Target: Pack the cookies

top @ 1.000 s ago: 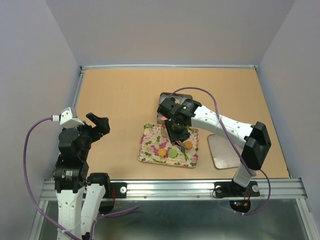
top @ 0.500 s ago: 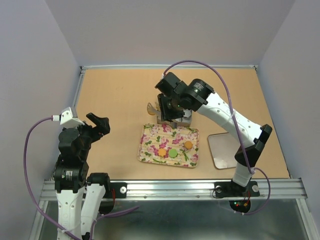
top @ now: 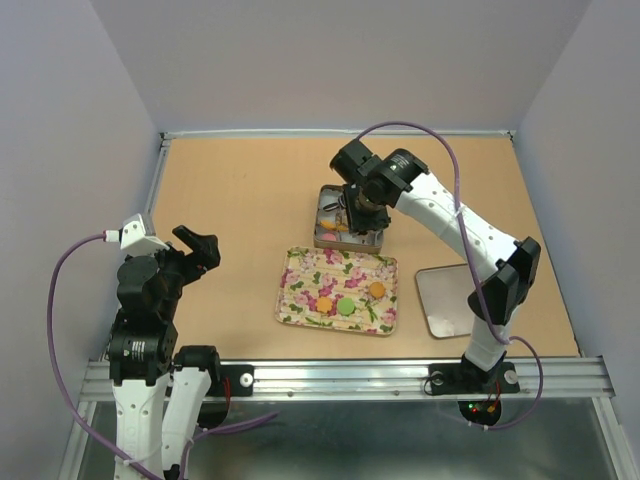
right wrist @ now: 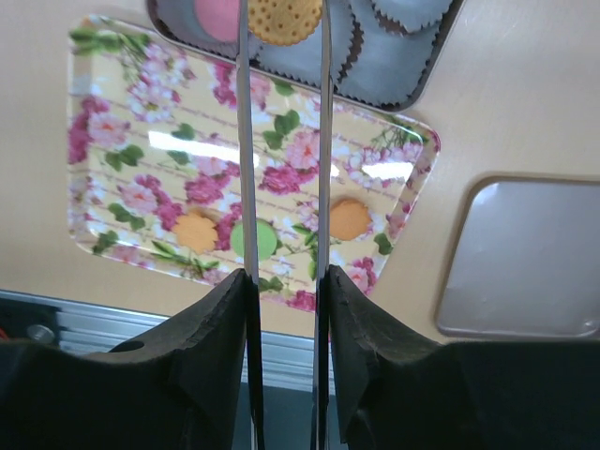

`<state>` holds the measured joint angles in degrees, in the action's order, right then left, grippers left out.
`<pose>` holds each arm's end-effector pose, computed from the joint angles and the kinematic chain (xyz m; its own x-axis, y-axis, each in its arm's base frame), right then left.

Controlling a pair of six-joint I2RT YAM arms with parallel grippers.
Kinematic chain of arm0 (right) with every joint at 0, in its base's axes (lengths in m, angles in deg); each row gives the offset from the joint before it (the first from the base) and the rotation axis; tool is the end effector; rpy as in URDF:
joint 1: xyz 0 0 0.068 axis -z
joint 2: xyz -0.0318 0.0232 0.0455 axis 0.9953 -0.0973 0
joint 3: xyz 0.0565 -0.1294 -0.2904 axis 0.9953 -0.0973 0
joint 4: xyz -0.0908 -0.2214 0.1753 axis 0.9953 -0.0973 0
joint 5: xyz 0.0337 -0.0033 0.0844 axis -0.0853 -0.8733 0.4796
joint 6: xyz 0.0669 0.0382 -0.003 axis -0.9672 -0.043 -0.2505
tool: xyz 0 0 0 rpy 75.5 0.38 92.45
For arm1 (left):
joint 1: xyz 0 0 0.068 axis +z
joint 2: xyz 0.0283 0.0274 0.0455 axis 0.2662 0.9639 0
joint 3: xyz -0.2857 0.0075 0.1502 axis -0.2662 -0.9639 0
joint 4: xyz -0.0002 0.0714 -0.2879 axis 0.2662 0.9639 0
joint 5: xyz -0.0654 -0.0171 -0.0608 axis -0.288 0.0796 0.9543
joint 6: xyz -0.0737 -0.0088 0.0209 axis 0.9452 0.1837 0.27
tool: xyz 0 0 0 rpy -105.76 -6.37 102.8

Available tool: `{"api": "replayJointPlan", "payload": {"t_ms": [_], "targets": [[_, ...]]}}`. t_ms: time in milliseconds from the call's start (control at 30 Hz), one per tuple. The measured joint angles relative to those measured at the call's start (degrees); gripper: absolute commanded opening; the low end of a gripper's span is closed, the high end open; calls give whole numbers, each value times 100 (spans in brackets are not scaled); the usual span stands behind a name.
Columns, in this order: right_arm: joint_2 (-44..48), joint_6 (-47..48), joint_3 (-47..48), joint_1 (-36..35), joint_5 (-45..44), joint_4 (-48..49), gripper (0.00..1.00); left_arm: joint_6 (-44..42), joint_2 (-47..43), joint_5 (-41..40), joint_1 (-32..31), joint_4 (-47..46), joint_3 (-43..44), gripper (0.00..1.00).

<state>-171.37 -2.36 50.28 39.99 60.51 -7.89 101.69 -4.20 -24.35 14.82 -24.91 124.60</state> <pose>0.3096 0.2831 0.3972 -0.8885 -0.1543 -0.4322 -0.1823 0.9829 0.0239 0.1067 -0.0023 0.3869 -0.1515 -0.4360 -0.8871 -0.0419 0.8995 -0.4349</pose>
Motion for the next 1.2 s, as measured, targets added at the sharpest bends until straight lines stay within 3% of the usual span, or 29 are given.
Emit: {"api": "replayJointPlan", "payload": {"t_ms": [300, 400, 600, 1200], "targets": [[24, 39, -997, -2, 74, 199, 37, 0, 0, 0, 0, 2, -2, 96], [55, 37, -1145, -2, 72, 262, 43, 0, 0, 0, 0, 0, -7, 96], [133, 42, -1158, -2, 74, 323, 48, 0, 13, 2, 0, -15, -74, 96], [511, 76, -981, -2, 114, 330, 51, 0, 15, 4, 0, -37, -74, 96]]}}
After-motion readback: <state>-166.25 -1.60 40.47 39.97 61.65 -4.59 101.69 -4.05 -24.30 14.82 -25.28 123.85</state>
